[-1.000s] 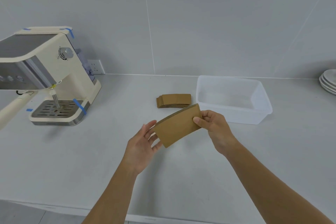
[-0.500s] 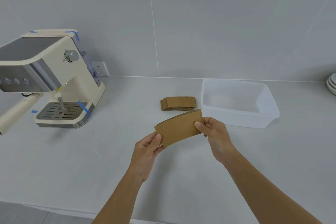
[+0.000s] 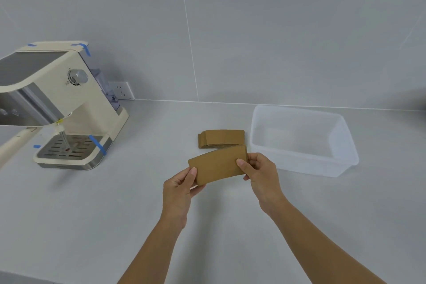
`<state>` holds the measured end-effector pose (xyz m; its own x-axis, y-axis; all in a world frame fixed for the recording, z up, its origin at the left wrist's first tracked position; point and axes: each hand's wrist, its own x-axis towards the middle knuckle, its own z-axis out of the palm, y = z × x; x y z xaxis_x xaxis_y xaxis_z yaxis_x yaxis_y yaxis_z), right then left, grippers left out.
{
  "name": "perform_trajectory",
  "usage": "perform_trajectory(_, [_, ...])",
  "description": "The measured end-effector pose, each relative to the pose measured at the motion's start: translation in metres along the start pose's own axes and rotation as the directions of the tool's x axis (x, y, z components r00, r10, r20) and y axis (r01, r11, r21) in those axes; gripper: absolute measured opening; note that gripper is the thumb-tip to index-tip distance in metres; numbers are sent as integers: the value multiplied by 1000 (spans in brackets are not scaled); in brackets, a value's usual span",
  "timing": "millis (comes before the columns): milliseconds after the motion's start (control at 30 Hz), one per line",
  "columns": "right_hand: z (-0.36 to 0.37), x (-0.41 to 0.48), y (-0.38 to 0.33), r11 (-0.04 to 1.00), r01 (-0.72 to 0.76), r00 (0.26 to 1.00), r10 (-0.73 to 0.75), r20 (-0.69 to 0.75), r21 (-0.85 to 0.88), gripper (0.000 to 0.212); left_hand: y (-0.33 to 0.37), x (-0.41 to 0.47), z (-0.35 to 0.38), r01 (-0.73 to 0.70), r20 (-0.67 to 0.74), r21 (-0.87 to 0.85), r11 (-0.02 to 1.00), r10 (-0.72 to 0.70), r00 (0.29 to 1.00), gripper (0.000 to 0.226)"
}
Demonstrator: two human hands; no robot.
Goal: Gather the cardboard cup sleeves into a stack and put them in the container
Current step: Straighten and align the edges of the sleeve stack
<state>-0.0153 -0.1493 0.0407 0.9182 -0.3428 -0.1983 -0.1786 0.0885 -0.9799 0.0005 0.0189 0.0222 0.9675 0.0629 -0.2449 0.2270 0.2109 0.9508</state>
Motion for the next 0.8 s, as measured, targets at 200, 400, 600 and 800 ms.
perform_trajectory(200, [2, 30, -2, 999, -43, 999, 44, 23, -24, 2, 6, 22, 21, -8, -90, 42, 999, 12, 996, 25])
perform_trajectory(400, [17, 51, 2, 994, -107, 994, 108, 26, -22, 11, 12, 41, 24, 43, -172, 91, 995, -27, 985, 16])
perform_trajectory(600, [31, 64, 4, 990, -125, 992, 124, -25, -60, 10, 14, 65, 25, 65, -182, 120, 991, -43, 982, 14])
perform_trajectory(800, [39, 74, -1, 986, -101, 991, 88, -98, -136, 6, 16, 91, 31, 71, -118, 162, 984, -52, 992, 16])
